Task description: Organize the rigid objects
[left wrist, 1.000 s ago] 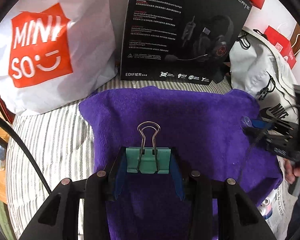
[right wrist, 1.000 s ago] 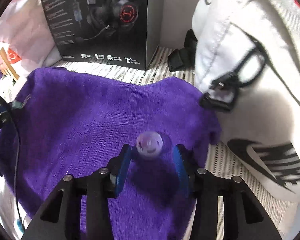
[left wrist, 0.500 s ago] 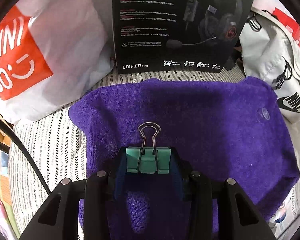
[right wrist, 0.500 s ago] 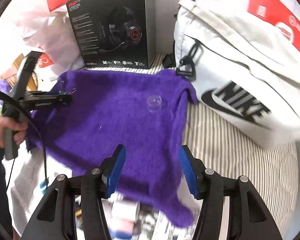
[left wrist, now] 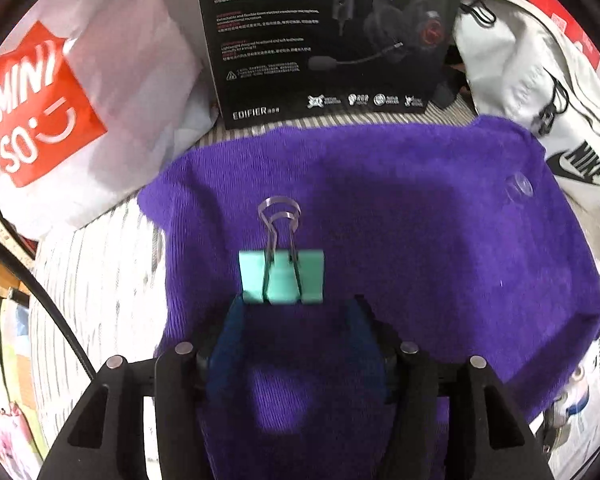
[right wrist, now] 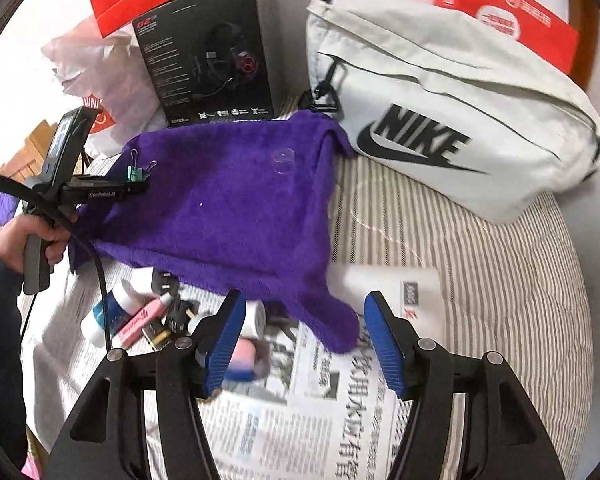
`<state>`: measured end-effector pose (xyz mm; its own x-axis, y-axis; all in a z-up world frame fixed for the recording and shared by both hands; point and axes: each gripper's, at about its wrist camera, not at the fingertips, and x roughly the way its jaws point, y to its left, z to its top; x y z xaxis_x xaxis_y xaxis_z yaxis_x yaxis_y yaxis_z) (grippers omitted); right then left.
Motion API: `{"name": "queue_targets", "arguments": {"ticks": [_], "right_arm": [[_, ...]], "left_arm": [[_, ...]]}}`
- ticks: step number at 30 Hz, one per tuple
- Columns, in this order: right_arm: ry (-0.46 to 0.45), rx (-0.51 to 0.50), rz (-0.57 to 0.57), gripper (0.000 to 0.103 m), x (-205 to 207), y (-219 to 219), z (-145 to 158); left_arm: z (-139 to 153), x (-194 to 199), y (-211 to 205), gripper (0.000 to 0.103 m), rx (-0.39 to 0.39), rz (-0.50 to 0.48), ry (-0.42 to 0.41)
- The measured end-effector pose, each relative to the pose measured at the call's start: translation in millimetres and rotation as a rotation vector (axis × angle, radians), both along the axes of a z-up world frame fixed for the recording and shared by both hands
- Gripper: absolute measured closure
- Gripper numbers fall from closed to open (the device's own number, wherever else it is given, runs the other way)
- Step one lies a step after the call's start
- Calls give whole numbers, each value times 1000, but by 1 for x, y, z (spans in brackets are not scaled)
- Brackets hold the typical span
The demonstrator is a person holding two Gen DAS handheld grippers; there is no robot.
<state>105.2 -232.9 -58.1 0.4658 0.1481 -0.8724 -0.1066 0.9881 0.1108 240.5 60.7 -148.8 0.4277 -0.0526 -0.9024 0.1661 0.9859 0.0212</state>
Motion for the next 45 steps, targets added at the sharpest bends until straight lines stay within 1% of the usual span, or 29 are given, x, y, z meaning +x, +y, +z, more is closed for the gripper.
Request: {"name": "queue_targets", "arguments": {"ticks": [3, 4, 6, 10, 12, 14, 16, 19, 22, 24, 28, 30, 32, 33, 36, 39, 40, 41, 42, 45], "right_arm": [[-8, 13, -24, 41, -9, -7, 3], [-10, 15, -33, 41, -14, -10, 4], [-18, 19, -42, 41, -20, -13, 5], [-10, 11, -67, 40, -28, -19, 2], [-4, 7, -71, 40, -31, -19, 0], [-3, 2, -67, 40, -36, -17, 0], [-6, 0, -59, 40, -40, -14, 0], [-19, 3, -45, 40, -47, -9, 2], [-27, -5, -29, 40, -55, -4, 4], [-27, -8, -24, 40, -61, -4, 3], [-17, -1, -21, 40, -71, -5, 0], [-13, -2, -18, 40, -75, -5, -2], [-9, -9, -16, 40, -77, -5, -4], [-6, -12, -17, 40, -78, -5, -5], [-3, -6, -17, 40, -79, -7, -7], [4, -4, -19, 40, -77, -7, -10], [7, -4, -19, 40, -76, -6, -11], [8, -3, -18, 40, -76, -6, -12], [12, -2, -16, 40, -75, -5, -14], [18, 3, -15, 40, -72, -2, -19]], "left_arm": [[4, -15, -2, 51, 21, 7, 2], [9, -23, -3, 51, 32, -7, 28], [20, -41, -4, 51, 45, -19, 1], [50, -86, -10, 50, -3, -69, -54], [60, -108, -13, 51, -29, -93, -73], [65, -128, -20, 51, -85, -130, -75], [62, -142, -27, 51, -133, -165, -57], [49, -149, -42, 51, -119, -210, -37], [38, -155, -54, 50, -80, -248, -13], [33, -155, -58, 48, -81, -266, -1], [26, -157, -64, 48, -83, -306, 17], [22, -156, -65, 48, -58, -306, 24], [18, -157, -64, 48, 0, -303, 23], [16, -157, -62, 48, 10, -296, 24], [13, -158, -60, 50, -16, -286, 34], [9, -159, -65, 50, 8, -297, 30], [9, -161, -66, 53, 6, -300, 16], [9, -161, -66, 62, -9, -302, 17], [10, -160, -65, 68, -29, -300, 19], [10, -161, -61, 69, -41, -283, -7]]}}
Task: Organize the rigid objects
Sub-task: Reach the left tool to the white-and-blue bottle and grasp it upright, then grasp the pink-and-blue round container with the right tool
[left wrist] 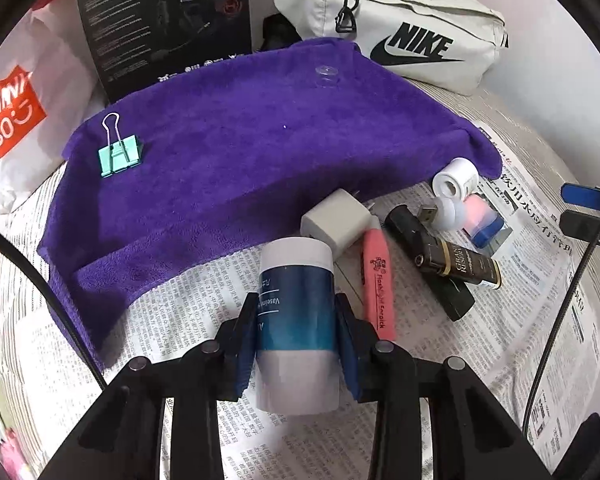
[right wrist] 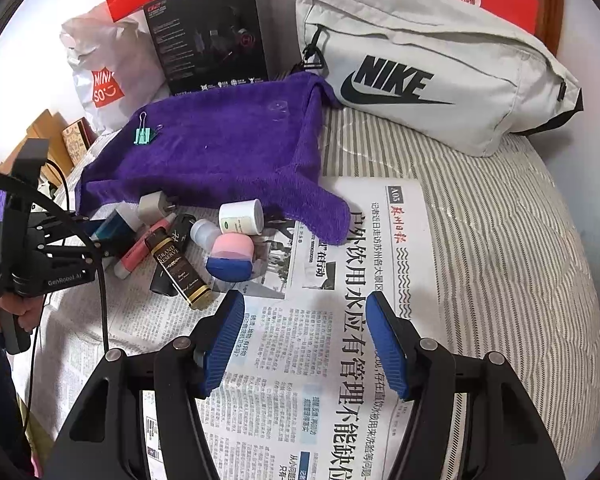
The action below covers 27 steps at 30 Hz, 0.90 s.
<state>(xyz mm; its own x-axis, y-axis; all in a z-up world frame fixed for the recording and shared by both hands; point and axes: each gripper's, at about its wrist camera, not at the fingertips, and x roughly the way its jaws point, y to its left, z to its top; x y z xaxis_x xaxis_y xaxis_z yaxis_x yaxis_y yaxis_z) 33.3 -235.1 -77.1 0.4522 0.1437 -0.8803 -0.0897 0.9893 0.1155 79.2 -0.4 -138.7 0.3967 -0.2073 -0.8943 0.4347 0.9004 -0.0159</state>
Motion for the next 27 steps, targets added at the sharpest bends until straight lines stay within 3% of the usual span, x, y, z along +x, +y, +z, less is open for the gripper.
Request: {"name": "queue_targets", "arguments": {"ticks": [7, 16, 22, 24, 27], "right_arm": [[10, 69, 28, 40, 20, 26, -14], [22, 45, 46, 40, 43, 52, -39], [-17, -30, 55, 40, 46, 63, -46], [-42, -73, 72, 43, 44, 69, -48], [-55, -74, 111, 60, 40, 68, -46]], "left_arm": [[-1, -14, 10, 69, -22, 31, -46], [-2, -34, 30, 69, -38, 95, -80], [-2, -39, 28, 68, -24, 106, -101], [-2, -39, 29, 68, -27, 109, -102], [-2, -40, 28, 68, -22, 108, -104]]}}
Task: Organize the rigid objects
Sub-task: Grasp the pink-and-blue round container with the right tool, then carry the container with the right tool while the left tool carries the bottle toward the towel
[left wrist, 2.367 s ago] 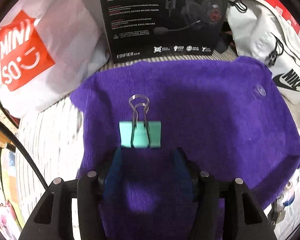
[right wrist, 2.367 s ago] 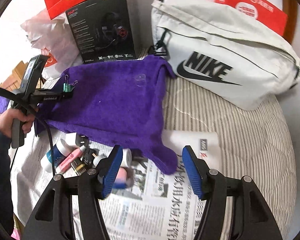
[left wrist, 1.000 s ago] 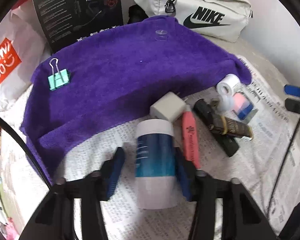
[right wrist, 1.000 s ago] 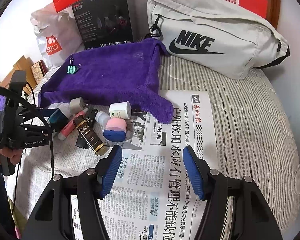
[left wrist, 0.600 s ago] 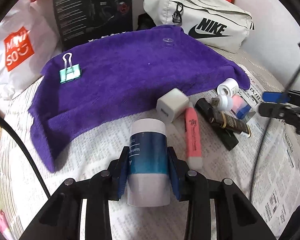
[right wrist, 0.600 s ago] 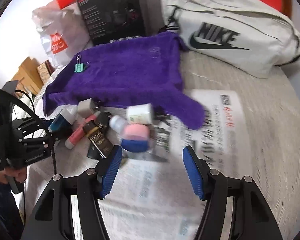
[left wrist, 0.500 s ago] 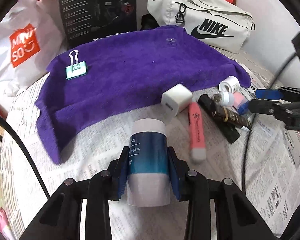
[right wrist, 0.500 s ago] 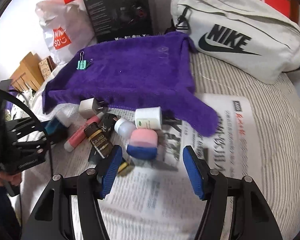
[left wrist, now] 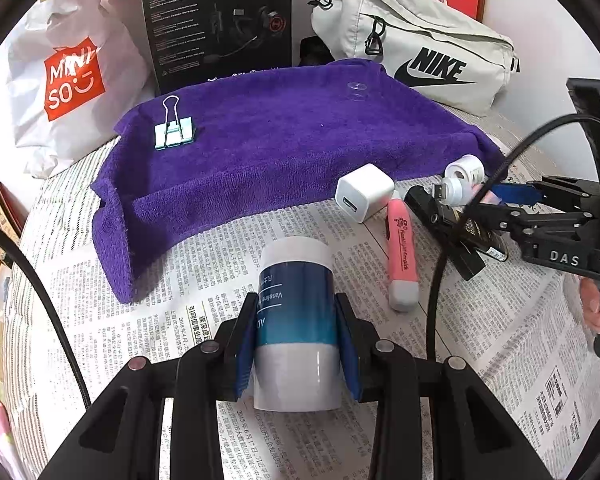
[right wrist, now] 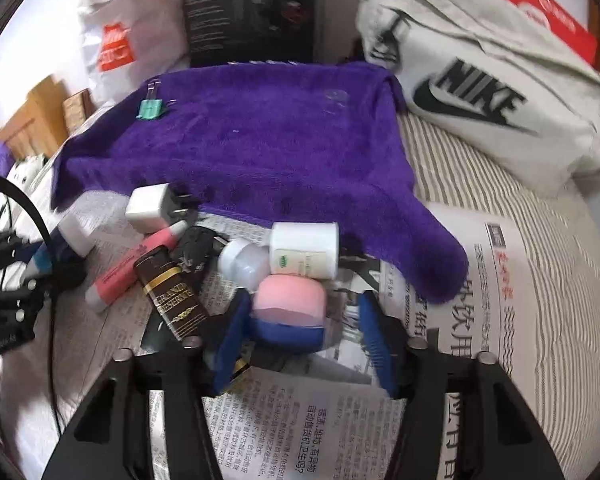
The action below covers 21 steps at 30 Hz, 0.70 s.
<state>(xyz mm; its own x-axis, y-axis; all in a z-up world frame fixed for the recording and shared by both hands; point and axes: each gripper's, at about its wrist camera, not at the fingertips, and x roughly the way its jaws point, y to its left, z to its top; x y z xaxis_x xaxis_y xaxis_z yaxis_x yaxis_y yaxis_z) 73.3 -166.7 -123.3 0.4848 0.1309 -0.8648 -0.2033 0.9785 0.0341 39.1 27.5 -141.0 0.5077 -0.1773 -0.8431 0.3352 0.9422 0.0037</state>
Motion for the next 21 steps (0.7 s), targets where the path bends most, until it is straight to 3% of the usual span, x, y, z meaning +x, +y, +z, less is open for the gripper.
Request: {"name": "queue_targets", "arguments": {"ticks": [2, 15, 21], "right_arm": [[17, 4, -4, 66, -2, -6, 2], [-8, -44, -8, 66, -11, -18, -1], [2, -20, -4, 66, -10, -21, 0]], "left_arm": [[0, -1, 0, 68, 0, -2, 0], [1, -4, 0, 68, -4, 46, -6], [2, -3, 1, 69, -8, 46, 13]]}}
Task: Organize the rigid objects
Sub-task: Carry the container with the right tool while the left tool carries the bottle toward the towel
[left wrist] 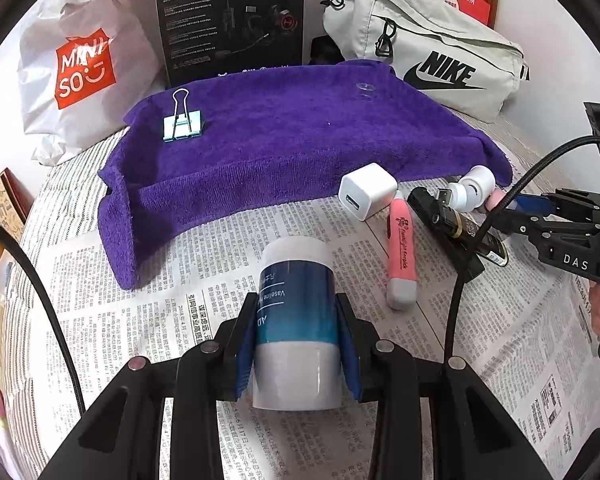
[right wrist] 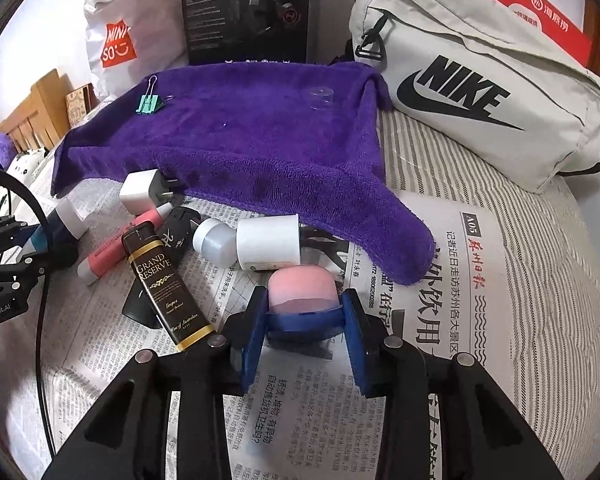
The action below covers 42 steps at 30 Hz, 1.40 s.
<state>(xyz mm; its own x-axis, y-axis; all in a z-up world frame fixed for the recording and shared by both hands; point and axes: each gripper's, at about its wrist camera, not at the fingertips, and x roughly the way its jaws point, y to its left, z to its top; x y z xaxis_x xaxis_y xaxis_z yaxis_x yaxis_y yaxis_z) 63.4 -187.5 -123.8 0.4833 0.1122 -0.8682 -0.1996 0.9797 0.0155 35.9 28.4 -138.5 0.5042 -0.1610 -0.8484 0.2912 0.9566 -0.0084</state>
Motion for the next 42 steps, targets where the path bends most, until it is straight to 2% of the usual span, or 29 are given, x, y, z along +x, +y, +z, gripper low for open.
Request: {"name": "queue_targets", "arguments": {"ticks": [12, 31, 42], "right_arm": [[28, 61, 16, 66, -9, -8, 15], [6, 51, 29, 66, -18, -13, 33], [-17, 69, 48, 66, -6, -10, 45]], "left_arm": [[4, -2, 7, 69, 0, 16, 45], [27, 0, 15, 69, -26, 31, 35], [43, 12, 22, 69, -42, 56, 13]]}}
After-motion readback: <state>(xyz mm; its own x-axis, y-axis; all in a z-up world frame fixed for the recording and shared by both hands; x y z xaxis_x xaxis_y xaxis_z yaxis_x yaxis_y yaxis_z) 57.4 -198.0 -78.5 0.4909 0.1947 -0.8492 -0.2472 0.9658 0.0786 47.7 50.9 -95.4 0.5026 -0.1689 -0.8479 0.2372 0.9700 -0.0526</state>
